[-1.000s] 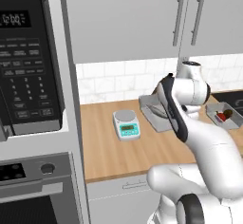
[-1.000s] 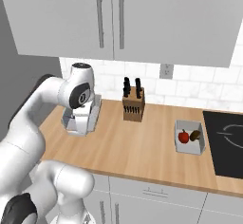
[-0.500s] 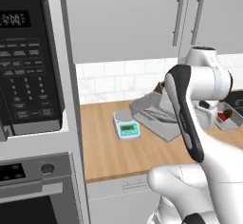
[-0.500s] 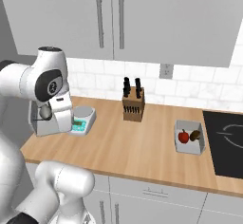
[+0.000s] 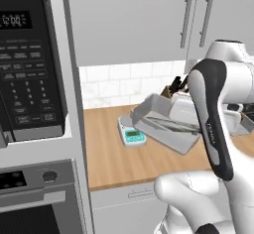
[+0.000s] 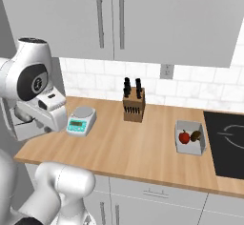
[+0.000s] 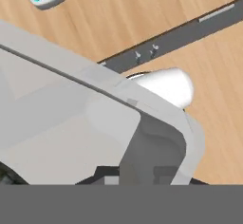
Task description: Take the meat container that has the fish and place it on the second highest rack of the freezer. Then take the vegetable container that has the bell pepper and mushroom and place it on the highest rack of the freezer.
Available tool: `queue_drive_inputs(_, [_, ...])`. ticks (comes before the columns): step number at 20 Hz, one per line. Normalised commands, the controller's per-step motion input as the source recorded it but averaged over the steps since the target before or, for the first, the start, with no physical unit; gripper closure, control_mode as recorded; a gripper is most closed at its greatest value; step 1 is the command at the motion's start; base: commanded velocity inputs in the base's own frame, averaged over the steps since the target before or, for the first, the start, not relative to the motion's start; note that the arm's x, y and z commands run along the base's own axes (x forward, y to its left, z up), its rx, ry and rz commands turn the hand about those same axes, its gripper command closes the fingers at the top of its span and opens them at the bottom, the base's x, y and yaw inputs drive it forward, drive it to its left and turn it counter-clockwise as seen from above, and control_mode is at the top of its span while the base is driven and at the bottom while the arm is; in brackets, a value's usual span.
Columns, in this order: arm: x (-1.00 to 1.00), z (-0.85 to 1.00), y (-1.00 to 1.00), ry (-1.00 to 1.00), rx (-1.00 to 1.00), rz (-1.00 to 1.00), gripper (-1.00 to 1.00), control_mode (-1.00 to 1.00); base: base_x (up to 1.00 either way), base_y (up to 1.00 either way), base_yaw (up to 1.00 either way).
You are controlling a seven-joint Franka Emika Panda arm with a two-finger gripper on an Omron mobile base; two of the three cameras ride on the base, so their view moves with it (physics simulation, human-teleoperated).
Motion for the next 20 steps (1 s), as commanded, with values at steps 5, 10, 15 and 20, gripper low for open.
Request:
queue_drive_inputs(5, [-0.53, 0.57, 0.00, -0.02, 0.09, 0.23, 1.00, -1.00, 0.00, 0.00, 0.00])
queue_drive_inputs(10, [-0.18, 0.17, 0.05, -0.01, 0.05, 0.15, 1.00, -1.00, 0.00, 0.00, 0.00])
queue_drive_inputs(15, [0.08, 0.00, 0.44, -0.08, 0.00, 0.02, 1.00, -1.00, 0.00, 0.00, 0.00])
queue_drive_inputs(20, [-0.06, 0.00, 0.54, -0.19, 0.00, 0.00, 1.00, -1.00, 0.00, 0.00, 0.00])
